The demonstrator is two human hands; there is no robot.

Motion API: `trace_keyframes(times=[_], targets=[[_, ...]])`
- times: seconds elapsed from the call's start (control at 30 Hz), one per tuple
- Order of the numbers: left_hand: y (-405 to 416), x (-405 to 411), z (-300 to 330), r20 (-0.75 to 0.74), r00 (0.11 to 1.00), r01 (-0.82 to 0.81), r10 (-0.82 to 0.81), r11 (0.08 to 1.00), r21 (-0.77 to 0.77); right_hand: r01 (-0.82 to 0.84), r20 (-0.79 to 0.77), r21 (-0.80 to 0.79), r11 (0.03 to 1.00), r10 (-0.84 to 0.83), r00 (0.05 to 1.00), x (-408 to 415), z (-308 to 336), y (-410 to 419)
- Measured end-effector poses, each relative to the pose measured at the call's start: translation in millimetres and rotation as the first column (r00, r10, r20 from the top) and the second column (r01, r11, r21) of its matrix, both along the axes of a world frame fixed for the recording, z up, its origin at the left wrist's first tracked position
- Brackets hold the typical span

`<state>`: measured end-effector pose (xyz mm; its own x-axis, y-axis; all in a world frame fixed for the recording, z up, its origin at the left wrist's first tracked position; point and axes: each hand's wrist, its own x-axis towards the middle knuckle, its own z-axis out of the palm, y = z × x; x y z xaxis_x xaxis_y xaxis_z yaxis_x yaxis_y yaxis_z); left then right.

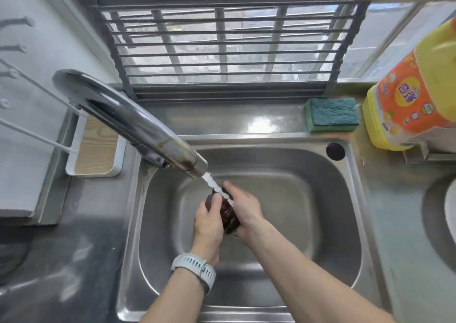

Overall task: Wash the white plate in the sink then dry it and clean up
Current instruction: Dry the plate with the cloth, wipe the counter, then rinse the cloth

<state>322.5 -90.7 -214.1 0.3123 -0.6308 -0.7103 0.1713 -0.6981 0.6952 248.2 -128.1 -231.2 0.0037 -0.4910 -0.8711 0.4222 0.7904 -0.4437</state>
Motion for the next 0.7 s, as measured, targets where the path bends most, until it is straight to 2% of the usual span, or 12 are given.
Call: trace_keyframes(times=[0.1, 0.17, 0.27, 0.33, 0.43, 0.5, 0.57, 0.7], targets=[[0.2, 28.6, 6.8, 0.102, 0.988, 0.131, -0.118, 0.983, -0.129, 0.028, 0.312, 0.049, 0.998, -0.041, 0.949, 5.1, 3.7, -1.4], [-1.6, 43.1, 10.6, 0.157, 0.958, 0.262, -0.238, 0.953, -0.151, 0.009, 0.399, 0.043, 0.999, -0.025, 0.916, 9.7, 6.0, -1.3], [-1.7, 39.3, 19.9, 0.138, 0.934, 0.346, -0.328, 0.928, -0.137, 0.032, 0.376, 0.067, 0.997, -0.055, 0.925, 22.9, 9.5, 0.8], [2.7, 30.8, 11.6, 0.183, 0.902, 0.418, -0.391, 0.897, -0.142, 0.125, 0.366, 0.074, 0.989, -0.144, 0.919, 27.0, 9.3, 5.1], [10.2, 16.5, 2.4, 0.357, 0.742, 0.632, -0.567, 0.769, -0.093, 0.175, 0.287, 0.039, 0.984, -0.179, 0.941, 19.3, 10.3, 15.1], [7.0, 5.3, 0.8, 0.402, 0.743, 0.612, -0.535, 0.786, -0.085, 0.189, 0.276, 0.029, 0.982, -0.189, 0.942, 9.0, 9.4, 20.5], [4.3, -7.7, 6.4, 0.372, 0.811, 0.517, -0.452, 0.851, -0.095, 0.223, 0.288, 0.031, 0.974, -0.222, 0.931, 1.5, 10.7, 22.9], [-0.8, -22.1, 10.9, 0.272, 0.931, 0.255, -0.243, 0.967, -0.008, 0.269, 0.167, 0.050, 0.962, -0.273, 0.947, 0.8, 12.8, 21.4]])
